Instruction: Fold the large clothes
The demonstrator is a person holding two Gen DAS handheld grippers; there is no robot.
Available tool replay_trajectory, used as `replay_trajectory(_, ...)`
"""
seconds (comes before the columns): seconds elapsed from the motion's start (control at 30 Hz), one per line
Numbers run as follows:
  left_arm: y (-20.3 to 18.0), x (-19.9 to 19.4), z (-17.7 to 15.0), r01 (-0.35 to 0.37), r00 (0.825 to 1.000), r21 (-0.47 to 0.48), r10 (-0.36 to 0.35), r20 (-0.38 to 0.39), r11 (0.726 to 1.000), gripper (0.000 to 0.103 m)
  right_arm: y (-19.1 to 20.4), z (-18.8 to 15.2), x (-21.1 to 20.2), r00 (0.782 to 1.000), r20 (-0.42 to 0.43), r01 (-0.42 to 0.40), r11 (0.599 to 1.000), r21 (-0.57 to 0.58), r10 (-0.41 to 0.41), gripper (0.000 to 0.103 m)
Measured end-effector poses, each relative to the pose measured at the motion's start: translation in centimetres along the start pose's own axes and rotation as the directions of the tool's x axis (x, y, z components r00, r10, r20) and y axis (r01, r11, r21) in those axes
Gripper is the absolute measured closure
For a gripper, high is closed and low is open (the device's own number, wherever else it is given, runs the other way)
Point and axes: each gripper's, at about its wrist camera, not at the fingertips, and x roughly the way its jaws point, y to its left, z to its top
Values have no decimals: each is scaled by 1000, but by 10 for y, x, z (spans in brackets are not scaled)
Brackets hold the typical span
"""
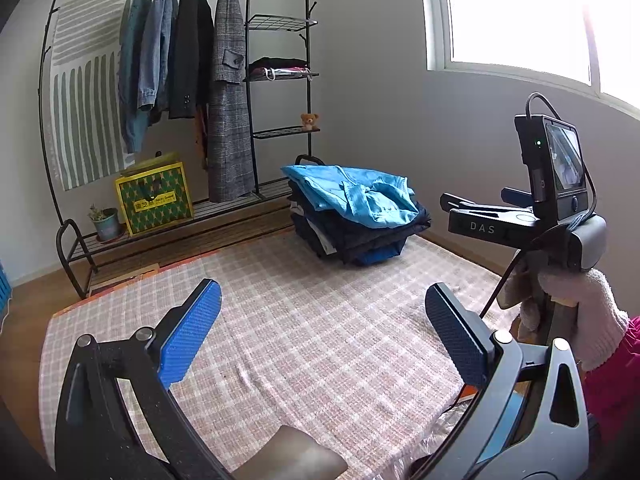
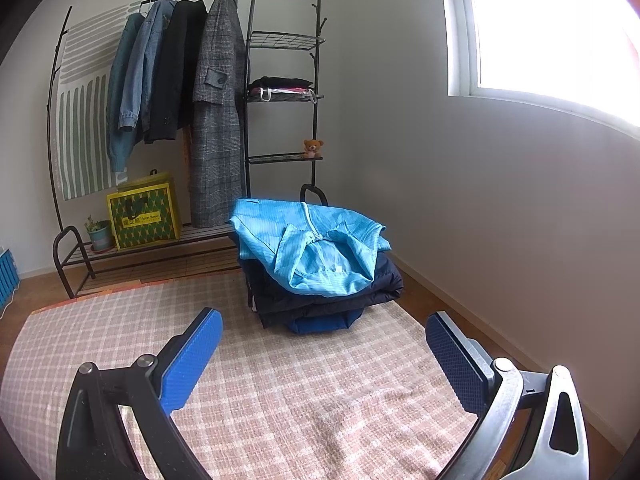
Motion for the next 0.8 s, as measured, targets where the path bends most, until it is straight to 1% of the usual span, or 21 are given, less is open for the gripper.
replay_trajectory(0.8,-4,-1,-2,-12,1000,1,12,4,1000,0,5,-5,1,1000,-14,4,1000,-18,-4,0)
